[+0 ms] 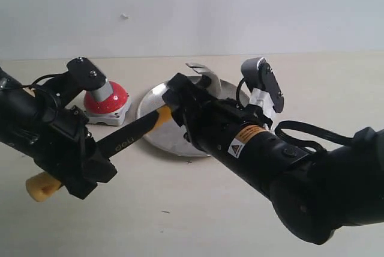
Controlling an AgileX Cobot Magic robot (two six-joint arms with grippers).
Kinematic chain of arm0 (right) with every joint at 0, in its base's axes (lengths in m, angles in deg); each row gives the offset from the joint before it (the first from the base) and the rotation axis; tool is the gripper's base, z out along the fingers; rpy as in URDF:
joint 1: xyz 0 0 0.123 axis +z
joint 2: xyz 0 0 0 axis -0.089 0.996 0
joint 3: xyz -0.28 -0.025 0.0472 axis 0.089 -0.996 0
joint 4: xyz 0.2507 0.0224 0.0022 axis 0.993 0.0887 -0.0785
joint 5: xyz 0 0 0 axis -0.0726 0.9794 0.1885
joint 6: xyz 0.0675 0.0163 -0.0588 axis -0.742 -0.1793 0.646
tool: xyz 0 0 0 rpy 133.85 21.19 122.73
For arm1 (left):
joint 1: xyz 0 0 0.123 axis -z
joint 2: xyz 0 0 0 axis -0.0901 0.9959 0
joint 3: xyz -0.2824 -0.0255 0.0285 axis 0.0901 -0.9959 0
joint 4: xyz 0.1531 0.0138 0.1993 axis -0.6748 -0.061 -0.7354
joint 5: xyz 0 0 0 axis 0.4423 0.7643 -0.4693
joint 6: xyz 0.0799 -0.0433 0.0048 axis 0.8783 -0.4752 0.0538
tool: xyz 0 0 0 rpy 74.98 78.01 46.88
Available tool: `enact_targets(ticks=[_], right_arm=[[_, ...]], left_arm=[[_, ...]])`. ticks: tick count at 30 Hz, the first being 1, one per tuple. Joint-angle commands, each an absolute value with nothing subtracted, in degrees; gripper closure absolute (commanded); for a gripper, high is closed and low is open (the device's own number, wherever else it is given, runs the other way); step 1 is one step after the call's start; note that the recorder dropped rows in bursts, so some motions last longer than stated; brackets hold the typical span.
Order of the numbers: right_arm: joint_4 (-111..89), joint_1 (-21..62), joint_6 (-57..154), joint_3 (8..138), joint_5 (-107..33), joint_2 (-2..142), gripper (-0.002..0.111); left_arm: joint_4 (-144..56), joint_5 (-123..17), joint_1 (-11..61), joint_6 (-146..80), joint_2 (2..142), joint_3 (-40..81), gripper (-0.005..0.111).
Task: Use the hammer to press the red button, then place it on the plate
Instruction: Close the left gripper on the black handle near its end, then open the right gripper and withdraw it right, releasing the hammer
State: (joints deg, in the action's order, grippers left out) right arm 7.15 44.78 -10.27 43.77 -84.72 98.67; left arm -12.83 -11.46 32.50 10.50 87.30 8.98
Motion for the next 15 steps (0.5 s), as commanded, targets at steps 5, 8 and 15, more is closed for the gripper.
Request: enact_targets(ticks=[5,8,15], right_arm=[[5.75,44.89,-9.59,44.14,-81.67,98.21,0.060],[5.25,44.89,-9.59,44.14,-81.67,98.21,0.059],[3.11,44.89,-9.60,44.14,-79.46,97.48,0.053]], left_arm=[[-11.89,-12.60,32.54,10.74,84.25,9.20,0.107],[-11.89,-12.60,32.54,10.55,83.80,9.20,0.107],[-12.16,-12.73,32.54,9.55,83.06,9.42,0.107]])
